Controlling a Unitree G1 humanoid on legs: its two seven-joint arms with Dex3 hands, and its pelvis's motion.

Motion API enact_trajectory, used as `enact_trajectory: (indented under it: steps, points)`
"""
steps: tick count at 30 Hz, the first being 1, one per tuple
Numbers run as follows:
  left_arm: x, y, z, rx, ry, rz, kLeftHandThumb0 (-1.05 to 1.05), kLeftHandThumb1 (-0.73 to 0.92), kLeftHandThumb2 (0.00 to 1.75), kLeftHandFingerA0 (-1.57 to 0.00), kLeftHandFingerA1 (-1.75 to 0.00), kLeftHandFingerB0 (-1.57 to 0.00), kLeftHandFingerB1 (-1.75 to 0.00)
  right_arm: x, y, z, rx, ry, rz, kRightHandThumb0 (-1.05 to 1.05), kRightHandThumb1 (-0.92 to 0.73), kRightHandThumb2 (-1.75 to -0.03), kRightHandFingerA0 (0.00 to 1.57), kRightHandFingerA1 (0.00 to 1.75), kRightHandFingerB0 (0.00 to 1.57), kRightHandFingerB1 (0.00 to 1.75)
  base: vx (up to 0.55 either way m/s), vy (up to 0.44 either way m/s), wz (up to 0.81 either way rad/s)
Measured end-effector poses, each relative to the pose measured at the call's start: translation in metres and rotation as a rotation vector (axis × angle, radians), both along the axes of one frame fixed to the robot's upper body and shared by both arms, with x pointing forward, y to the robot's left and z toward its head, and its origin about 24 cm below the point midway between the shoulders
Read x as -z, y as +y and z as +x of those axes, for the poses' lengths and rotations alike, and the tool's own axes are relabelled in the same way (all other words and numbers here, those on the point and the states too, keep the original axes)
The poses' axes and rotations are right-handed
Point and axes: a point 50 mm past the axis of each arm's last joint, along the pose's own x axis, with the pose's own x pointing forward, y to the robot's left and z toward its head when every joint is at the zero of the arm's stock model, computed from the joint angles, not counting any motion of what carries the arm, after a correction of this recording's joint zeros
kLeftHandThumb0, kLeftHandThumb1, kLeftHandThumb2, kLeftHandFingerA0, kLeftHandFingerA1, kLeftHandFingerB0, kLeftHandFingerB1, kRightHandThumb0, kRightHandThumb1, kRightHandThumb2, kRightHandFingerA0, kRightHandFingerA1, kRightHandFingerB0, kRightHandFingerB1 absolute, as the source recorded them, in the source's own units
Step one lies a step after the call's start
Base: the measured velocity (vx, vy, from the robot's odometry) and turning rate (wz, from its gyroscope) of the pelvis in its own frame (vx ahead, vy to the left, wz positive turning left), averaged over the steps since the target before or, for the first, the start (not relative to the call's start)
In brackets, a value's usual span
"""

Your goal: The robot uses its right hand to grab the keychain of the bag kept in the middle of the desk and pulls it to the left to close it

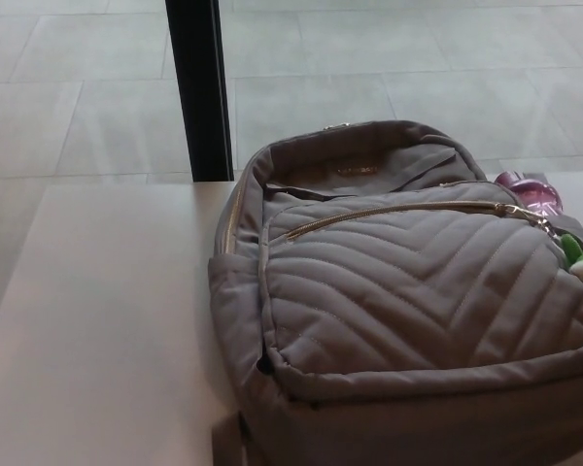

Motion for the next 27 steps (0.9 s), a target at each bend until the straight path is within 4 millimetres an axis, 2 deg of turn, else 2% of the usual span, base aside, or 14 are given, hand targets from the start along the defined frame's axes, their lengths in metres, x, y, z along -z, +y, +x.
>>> enact_trajectory:
  steps: [3, 4, 5, 9, 11, 12, 13, 14, 15, 23, 24, 25, 26, 27]
  points:
    - [0.000, 0.000, -0.001, 0.007, 0.005, 0.002, -1.05, 0.92, 0.81, -0.72, -1.09, -0.44, -1.03, -0.007, 0.004, 0.004, -0.019, -0.026, -0.015, -0.55, -0.49, -0.78, 0.26, 0.49, 0.10, 0.39, 0.00, 0.000, 0.00]
    - [0.000, 0.000, -0.002, 0.007, 0.008, 0.002, -1.05, 0.64, 1.34, -0.65, -1.02, -0.45, -0.92, -0.009, 0.006, 0.005, -0.025, -0.036, -0.017, -0.54, -0.48, -0.78, 0.26, 0.50, 0.11, 0.40, 0.00, 0.000, 0.00]
    - [-0.001, 0.000, -0.003, 0.007, 0.010, 0.002, -1.05, 0.91, 0.82, -0.71, -1.10, -0.42, -1.02, -0.011, 0.007, 0.007, -0.029, -0.045, -0.019, -0.48, -0.62, -0.59, 0.34, 0.41, 0.18, 0.28, 0.00, 0.000, 0.00]
    - [-0.001, 0.001, -0.005, 0.008, 0.015, 0.005, -1.05, 0.91, 0.81, -0.69, -1.08, -0.44, -1.01, -0.018, 0.010, 0.010, -0.040, -0.071, -0.036, -0.45, -0.63, -0.59, 0.36, 0.41, 0.20, 0.29, 0.00, 0.000, 0.00]
    - [-0.001, 0.001, -0.005, 0.009, 0.018, 0.006, -1.05, 0.91, 0.84, -0.72, -1.08, -0.45, -1.02, -0.023, 0.012, 0.012, -0.045, -0.088, -0.047, -0.51, -0.50, -0.77, 0.32, 0.50, 0.16, 0.40, 0.00, 0.000, 0.00]
    - [-0.001, 0.001, -0.005, 0.009, 0.019, 0.007, -1.05, 0.92, 0.84, -0.71, -1.09, -0.45, -1.02, -0.024, 0.012, 0.013, -0.047, -0.095, -0.050, -0.46, -0.63, -0.59, 0.38, 0.42, 0.21, 0.29, 0.00, 0.000, 0.00]
    - [-0.001, 0.001, -0.005, 0.010, 0.022, 0.008, -1.05, 0.90, 0.83, -0.70, -1.07, -0.44, -1.01, -0.026, 0.013, 0.013, -0.051, -0.101, -0.055, -0.35, -0.44, -0.93, 0.31, 0.60, 0.07, 0.47, 0.00, 0.000, 0.00]
    - [-0.001, 0.001, -0.005, 0.011, 0.023, 0.008, -1.05, 0.90, 0.83, -0.71, -1.07, -0.45, -1.02, -0.026, 0.013, 0.014, -0.053, -0.103, -0.058, -0.34, -0.43, -0.93, 0.32, 0.60, 0.08, 0.47, 0.00, 0.000, 0.00]
    - [-0.001, 0.001, -0.005, 0.010, 0.024, 0.010, -1.05, 0.89, 0.83, -0.71, -1.07, -0.45, -1.02, -0.025, 0.012, 0.014, -0.052, -0.100, -0.063, -0.47, -0.64, -0.61, 0.40, 0.43, 0.22, 0.31, 0.00, 0.000, 0.00]
    - [-0.001, 0.001, -0.005, 0.012, 0.029, 0.017, -1.05, 0.90, 0.82, -0.72, -1.08, -0.46, -1.04, -0.013, 0.015, 0.013, -0.092, -0.067, -0.120, -0.47, -0.67, -0.63, 0.42, 0.43, 0.20, 0.31, 0.00, 0.000, 0.00]
    - [-0.001, 0.001, -0.005, 0.015, 0.031, 0.019, -1.05, 0.89, 0.84, -0.74, -1.05, -0.48, -1.00, -0.012, 0.016, 0.013, -0.100, -0.064, -0.133, -0.51, -0.49, -0.79, 0.42, 0.57, 0.17, 0.43, 0.00, 0.000, 0.00]
    - [0.000, 0.001, -0.006, 0.021, 0.037, 0.021, -1.05, 0.89, 0.84, -0.74, -1.05, -0.48, -1.00, -0.010, 0.018, 0.013, -0.113, -0.058, -0.149, -0.51, -0.49, -0.79, 0.42, 0.57, 0.17, 0.43, 0.00, 0.000, 0.00]
    - [0.000, 0.001, -0.006, 0.026, 0.041, 0.023, -1.05, 0.90, 0.84, -0.75, -1.04, -0.48, -0.99, -0.008, 0.019, 0.013, -0.122, -0.055, -0.159, -0.45, -0.63, -0.59, 0.46, 0.49, 0.23, 0.31, 0.00, 0.000, 0.00]
    - [0.000, 0.001, -0.006, 0.031, 0.045, 0.025, -1.05, 0.90, 0.84, -0.75, -1.04, -0.48, -0.99, -0.007, 0.020, 0.014, -0.127, -0.053, -0.169, -0.45, -0.65, -0.61, 0.44, 0.47, 0.23, 0.31, 0.00, 0.000, 0.00]
